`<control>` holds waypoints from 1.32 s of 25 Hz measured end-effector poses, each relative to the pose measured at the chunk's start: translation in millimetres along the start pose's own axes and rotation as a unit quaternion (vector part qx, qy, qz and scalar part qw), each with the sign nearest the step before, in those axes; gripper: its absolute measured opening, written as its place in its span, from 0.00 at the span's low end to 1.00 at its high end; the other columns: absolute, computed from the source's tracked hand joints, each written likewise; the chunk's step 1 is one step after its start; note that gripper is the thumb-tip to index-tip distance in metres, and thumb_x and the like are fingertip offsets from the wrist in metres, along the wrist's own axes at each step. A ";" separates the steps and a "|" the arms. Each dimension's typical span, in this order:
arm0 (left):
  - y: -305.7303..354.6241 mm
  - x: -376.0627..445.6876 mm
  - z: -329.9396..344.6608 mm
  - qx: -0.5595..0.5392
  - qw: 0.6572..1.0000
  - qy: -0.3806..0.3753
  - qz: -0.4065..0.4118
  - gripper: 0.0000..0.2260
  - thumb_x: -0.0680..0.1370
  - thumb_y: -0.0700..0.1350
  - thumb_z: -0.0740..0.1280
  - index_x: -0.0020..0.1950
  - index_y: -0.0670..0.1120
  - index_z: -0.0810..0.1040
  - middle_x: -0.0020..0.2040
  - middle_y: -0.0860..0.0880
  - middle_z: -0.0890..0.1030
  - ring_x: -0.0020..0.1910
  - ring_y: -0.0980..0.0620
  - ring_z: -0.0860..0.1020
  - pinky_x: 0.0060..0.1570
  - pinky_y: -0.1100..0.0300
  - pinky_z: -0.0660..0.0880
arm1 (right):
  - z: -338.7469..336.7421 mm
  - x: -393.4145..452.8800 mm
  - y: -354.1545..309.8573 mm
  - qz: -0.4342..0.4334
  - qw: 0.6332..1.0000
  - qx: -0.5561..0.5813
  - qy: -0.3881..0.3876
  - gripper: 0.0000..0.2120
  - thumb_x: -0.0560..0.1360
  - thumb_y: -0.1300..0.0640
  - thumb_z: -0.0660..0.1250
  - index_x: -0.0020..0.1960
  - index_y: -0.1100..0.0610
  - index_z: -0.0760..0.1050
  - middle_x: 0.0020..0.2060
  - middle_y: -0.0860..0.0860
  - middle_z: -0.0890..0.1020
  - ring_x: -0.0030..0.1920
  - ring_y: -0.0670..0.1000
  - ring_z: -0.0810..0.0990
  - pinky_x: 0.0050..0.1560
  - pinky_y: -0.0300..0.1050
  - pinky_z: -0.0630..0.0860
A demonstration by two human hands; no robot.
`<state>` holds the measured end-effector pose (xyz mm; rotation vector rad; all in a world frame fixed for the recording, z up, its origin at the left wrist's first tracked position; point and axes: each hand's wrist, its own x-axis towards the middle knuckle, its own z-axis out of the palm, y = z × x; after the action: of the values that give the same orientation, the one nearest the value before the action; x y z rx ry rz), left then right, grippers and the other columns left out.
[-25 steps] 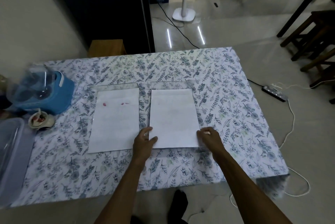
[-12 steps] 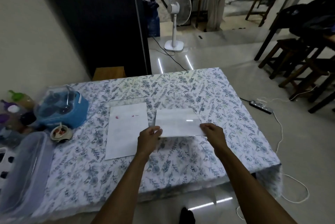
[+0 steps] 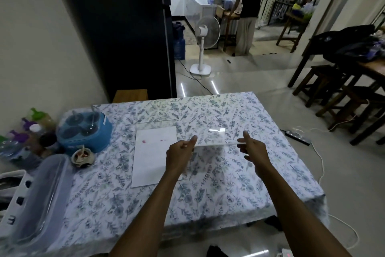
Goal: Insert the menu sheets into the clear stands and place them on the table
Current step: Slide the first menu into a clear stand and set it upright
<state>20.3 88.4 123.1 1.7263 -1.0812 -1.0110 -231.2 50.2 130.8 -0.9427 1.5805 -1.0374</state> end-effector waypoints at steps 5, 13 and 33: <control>27.0 35.1 -4.7 0.019 0.999 0.009 0.030 0.28 0.72 0.72 0.65 0.44 0.47 0.85 0.41 0.50 0.87 0.44 0.50 0.85 0.52 0.49 0.80 | 17.1 25.7 -33.4 -0.038 0.999 -0.006 -0.010 0.29 0.73 0.30 0.65 0.51 0.56 0.83 0.48 0.54 0.86 0.52 0.55 0.84 0.54 0.56 0.80; 62.8 115.6 -3.6 0.059 0.997 0.046 0.023 0.30 0.68 0.78 0.61 0.37 0.52 0.84 0.33 0.55 0.85 0.39 0.54 0.85 0.50 0.49 0.82 | 42.8 96.7 -73.7 -0.056 0.998 -0.034 -0.022 0.35 0.67 0.23 0.64 0.50 0.55 0.81 0.47 0.52 0.85 0.51 0.54 0.84 0.56 0.61 0.81; 62.1 202.1 22.5 0.054 0.991 0.119 0.035 0.22 0.77 0.67 0.63 0.33 0.52 0.75 0.32 0.49 0.82 0.33 0.53 0.81 0.37 0.55 0.77 | 77.5 205.0 -77.3 -0.110 0.972 -0.207 -0.020 0.28 0.72 0.26 0.60 0.44 0.50 0.79 0.44 0.52 0.86 0.47 0.53 0.84 0.49 0.57 0.82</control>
<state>44.8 -122.6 134.4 1.8305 -1.0490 -0.6922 -193.1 -179.0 128.4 -1.4395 1.7220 -0.8416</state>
